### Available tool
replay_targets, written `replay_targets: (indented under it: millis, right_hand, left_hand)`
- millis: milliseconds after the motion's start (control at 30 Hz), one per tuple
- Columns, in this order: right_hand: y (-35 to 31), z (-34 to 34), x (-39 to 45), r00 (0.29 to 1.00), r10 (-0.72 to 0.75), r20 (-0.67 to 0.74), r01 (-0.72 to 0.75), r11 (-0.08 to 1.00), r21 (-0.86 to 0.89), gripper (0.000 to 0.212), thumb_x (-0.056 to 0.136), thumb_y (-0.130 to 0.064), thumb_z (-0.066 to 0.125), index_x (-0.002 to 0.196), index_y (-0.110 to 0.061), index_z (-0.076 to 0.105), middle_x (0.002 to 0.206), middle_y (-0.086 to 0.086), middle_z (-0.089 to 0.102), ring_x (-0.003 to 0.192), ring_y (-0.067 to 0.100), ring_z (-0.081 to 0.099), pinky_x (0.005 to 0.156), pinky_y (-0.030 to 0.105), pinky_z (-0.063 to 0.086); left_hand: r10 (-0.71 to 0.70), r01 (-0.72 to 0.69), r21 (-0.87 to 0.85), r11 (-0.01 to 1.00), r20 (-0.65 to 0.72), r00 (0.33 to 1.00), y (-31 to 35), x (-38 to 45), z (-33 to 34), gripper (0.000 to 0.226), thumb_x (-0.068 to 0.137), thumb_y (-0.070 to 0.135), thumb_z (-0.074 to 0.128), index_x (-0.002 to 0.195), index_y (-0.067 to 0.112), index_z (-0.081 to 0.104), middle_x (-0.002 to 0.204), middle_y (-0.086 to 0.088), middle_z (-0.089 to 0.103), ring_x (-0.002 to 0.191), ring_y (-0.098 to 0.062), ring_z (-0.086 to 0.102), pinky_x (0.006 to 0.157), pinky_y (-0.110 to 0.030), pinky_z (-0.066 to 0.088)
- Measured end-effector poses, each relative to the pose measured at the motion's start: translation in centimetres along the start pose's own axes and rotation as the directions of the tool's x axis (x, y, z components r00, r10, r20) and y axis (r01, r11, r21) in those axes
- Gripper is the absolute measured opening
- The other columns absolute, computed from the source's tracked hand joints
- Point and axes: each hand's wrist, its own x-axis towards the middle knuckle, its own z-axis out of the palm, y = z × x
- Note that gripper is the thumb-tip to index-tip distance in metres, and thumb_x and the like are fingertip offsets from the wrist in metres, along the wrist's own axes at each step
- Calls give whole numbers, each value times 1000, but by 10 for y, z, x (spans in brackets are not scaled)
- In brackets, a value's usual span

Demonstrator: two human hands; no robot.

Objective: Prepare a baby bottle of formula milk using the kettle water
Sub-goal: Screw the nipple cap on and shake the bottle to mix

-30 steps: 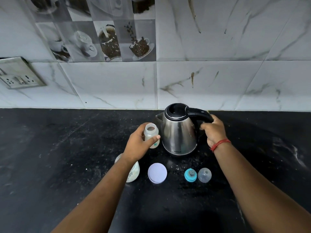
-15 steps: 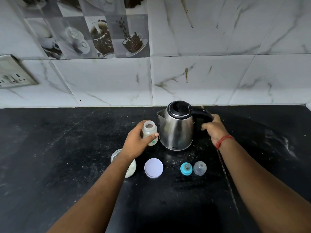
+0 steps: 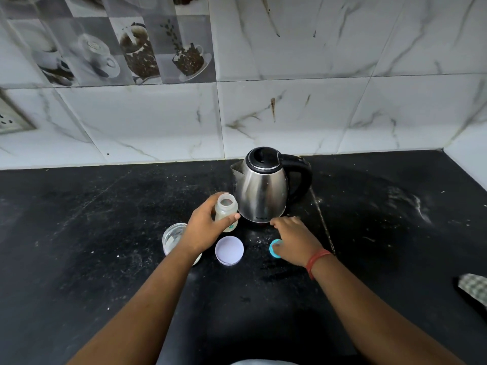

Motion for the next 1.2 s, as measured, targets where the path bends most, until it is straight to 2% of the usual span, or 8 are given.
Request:
replay_targets:
  millis: [133,300,400,500,700,900,1033,1200]
  right_hand:
    - [-2,11,-1,991,-55,125,98,924,-371,51,87,-24,64,135,-16,50,131,6,57,124,31,50,122,44,22]
    - [-4,12,-2,988,-77,135,131,883,-451,52,85,-15,65,135,-18,53,129,5,58,126,29,50,125,44,19]
    - [-6,8,-2,993,-100,58,114,931,-348,41,85,-19,64,125,-17,58,120,4,61,116,30,55,117,41,32]
    - [-18,-9,-2,999,-41,0,41,997,-60,38,84,-23,67,121,-19,59,121,2,59,112,27,56,98,38,47]
    - [-62,-69,3,963,11,-268,85,935,344,36,79,-14,72,113,-19,63,116,-5,55,101,18,60,91,34,52]
    - [-99,-110,4,948,-150,-279,237,921,310,47,79,-14,74,123,-21,59,124,-8,56,112,12,58,99,33,52]
    - [-110,-110,5,970,-142,-196,195,939,284,72,78,-14,74,142,-24,43,132,-2,56,118,15,58,103,36,50]
    - [-116,-107,5,977,-155,-149,189,948,256,78,82,-14,72,148,-24,33,127,-2,59,116,18,60,100,35,50]
  left_hand:
    - [-10,10,-25,1000,22,1000,-1,-6,3,47,87,25,83,116,52,58,115,25,70,108,4,64,90,-12,48]
    - [-25,27,-29,999,42,999,-7,-11,4,48,86,25,83,119,50,59,118,23,70,112,0,65,100,-29,52]
    - [-36,38,-39,999,45,998,-8,-13,5,50,86,25,84,124,46,59,118,24,70,111,-1,66,102,-32,53]
    - [-26,28,-36,999,47,999,-4,-13,6,51,86,27,84,126,45,58,118,23,70,113,-1,65,102,-33,53]
    - [-29,29,23,999,17,999,0,-8,2,56,81,33,87,129,32,57,116,20,70,107,-2,66,97,-34,55]
    - [-6,4,45,999,34,999,12,-3,4,53,81,32,87,125,30,58,115,15,71,104,-4,68,94,-37,58]
    - [8,-10,41,999,46,999,20,-3,6,52,81,29,87,124,30,57,113,13,71,101,-3,69,92,-35,58]
    - [21,-25,58,998,56,998,26,-4,7,57,82,31,85,132,27,58,114,13,71,102,-2,68,92,-33,57]
